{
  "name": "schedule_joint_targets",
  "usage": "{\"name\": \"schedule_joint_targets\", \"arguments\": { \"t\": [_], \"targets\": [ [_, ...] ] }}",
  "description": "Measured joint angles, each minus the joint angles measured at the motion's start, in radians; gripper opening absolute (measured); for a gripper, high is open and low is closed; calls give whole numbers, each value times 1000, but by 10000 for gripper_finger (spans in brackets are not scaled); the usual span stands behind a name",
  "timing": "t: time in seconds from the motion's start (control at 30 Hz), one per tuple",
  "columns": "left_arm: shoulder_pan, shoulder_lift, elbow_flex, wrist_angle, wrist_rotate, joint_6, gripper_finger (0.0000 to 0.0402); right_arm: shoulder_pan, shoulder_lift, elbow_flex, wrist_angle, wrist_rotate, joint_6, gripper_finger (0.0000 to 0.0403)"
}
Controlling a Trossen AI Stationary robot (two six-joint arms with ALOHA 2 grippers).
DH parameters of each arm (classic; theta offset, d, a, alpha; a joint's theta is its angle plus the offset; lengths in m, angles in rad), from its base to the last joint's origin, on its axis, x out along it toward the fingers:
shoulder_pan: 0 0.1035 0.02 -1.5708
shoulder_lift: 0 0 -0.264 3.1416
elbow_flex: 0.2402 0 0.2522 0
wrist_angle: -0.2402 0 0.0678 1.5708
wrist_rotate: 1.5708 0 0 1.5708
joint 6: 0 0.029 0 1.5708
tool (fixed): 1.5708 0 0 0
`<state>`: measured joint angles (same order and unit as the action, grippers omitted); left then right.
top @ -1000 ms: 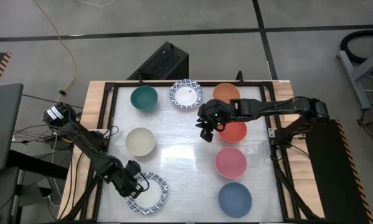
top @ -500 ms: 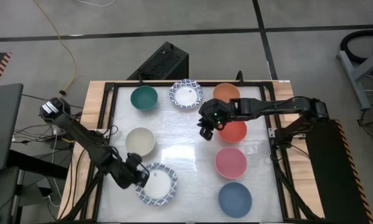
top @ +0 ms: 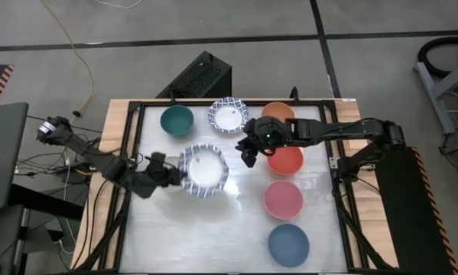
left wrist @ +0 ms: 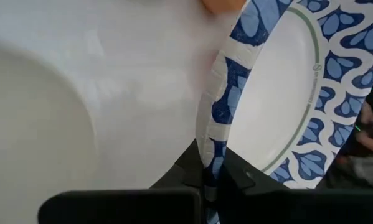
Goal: Nest bowls inside each other by size order
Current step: Stack the bottom white and blue plate on top of the top white and blue plate
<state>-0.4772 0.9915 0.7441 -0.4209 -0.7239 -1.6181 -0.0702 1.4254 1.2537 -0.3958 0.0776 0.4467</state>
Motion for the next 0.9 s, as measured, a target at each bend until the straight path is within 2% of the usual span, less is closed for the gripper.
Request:
{"name": "schedule_joint_targets", "arguments": {
  "t": [0.17,0.4,0.5,0.63,0.77,0.9],
  "targets": [
    [135,-3,0,-1,-10,147,0,-5,0,0,148,28,-61,127],
    [322,-3,0,-10,-82,324,0,-6,-1,0,209,264,-145,113],
    [391,4,0,28,-122,386,0,-13,0,0,249,297,-199,120],
    [458,11,0,137,-95,533,0,-28,2,0,306,299,-209,162],
    [496,12,0,213,-72,651,0,-47,2,0,327,303,-209,233],
    [531,12,0,237,-62,701,0,-63,3,0,352,320,-188,293]
  ]
}}
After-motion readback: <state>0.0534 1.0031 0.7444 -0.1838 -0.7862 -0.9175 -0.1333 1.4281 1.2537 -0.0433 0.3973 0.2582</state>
